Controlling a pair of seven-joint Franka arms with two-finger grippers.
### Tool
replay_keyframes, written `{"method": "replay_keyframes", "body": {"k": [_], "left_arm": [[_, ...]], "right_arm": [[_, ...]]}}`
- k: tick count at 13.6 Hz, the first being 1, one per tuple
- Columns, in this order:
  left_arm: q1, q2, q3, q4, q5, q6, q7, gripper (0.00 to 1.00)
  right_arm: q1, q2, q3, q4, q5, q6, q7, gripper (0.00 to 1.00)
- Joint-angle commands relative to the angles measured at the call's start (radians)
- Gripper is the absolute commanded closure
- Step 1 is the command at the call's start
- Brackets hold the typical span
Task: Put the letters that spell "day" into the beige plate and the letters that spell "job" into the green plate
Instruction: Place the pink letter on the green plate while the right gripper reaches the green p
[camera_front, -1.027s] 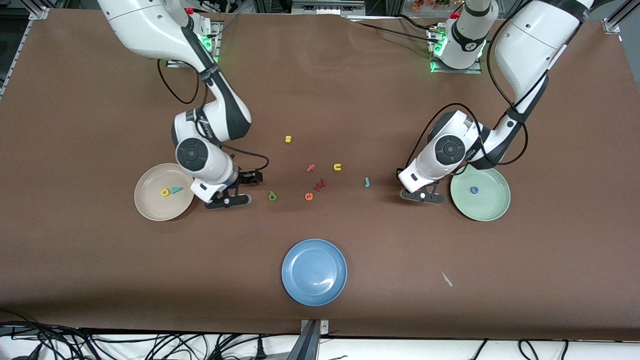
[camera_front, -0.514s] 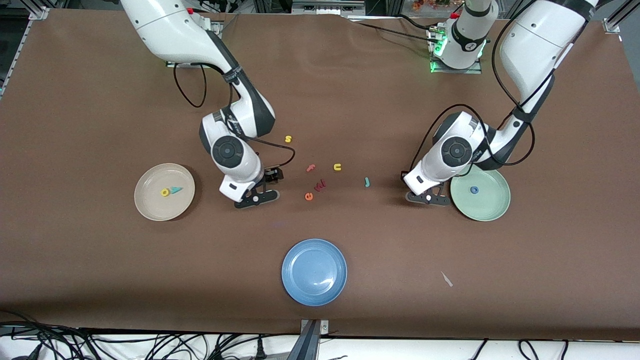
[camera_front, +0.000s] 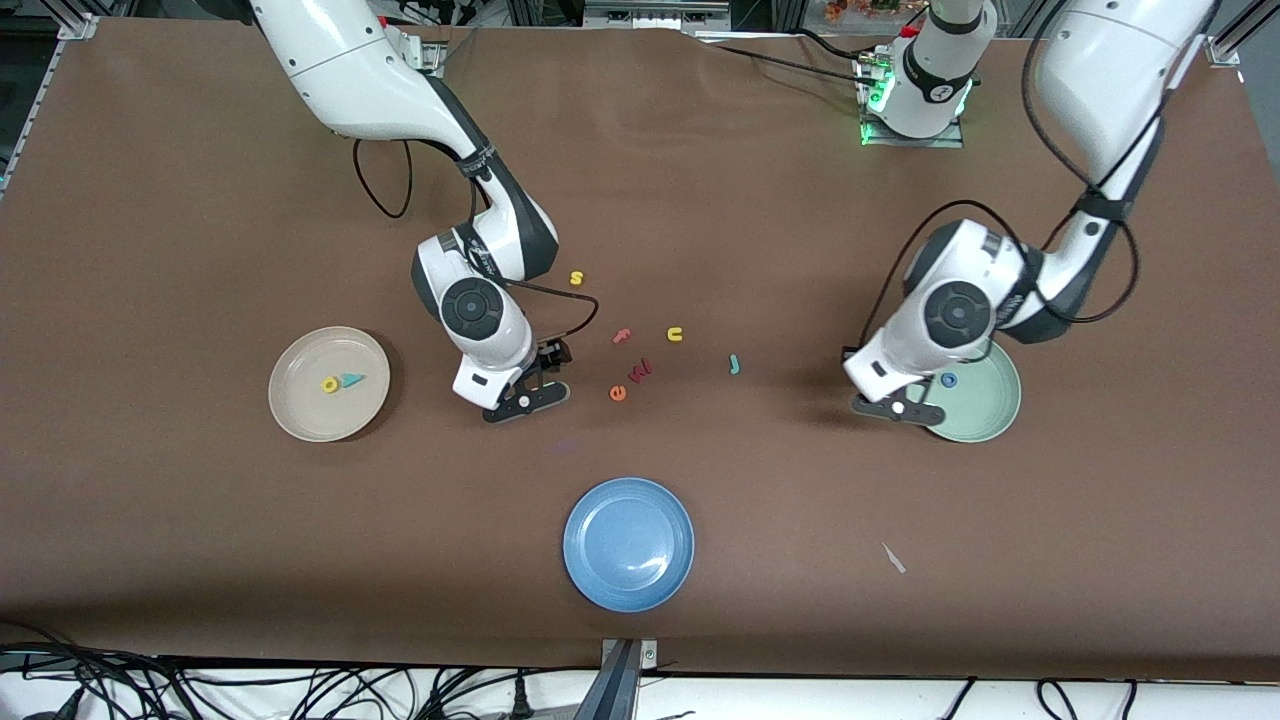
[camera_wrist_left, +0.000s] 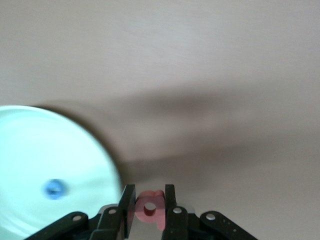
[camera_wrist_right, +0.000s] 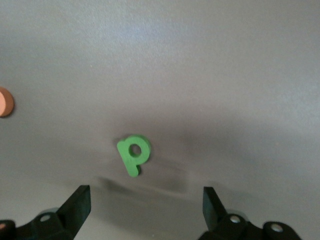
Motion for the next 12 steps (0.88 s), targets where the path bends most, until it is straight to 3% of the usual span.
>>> {"method": "replay_keyframes", "body": {"k": [1,4,7,12], "left_arm": [[0.098,-0.017,-0.008,0.008,0.025,-0.041,0.159,0.93],[0.198,-0.012,-0.01,-0.025,0.023,-0.082,0.228,0.92],[0.231,-0.004,-0.008,-0.071,0.023,-0.082,0.232,0.92],[0.274,0.049,-0.007,-0.071,0.025,-0.039,0.233,0.92]], "right_arm": [[0.002,0.035,-0.001,0.04,-0.01,0.038,-0.017,0.01],[0.002,0.048,-0.001,0.04,-0.01,0.07,-0.026,0.07],[0.003,0.055,0.0,0.04,-0.01,0.075,-0.043,0.21],[0.005,0.058,0.0,0.04,-0.003,0.075,-0.032,0.47]]}}
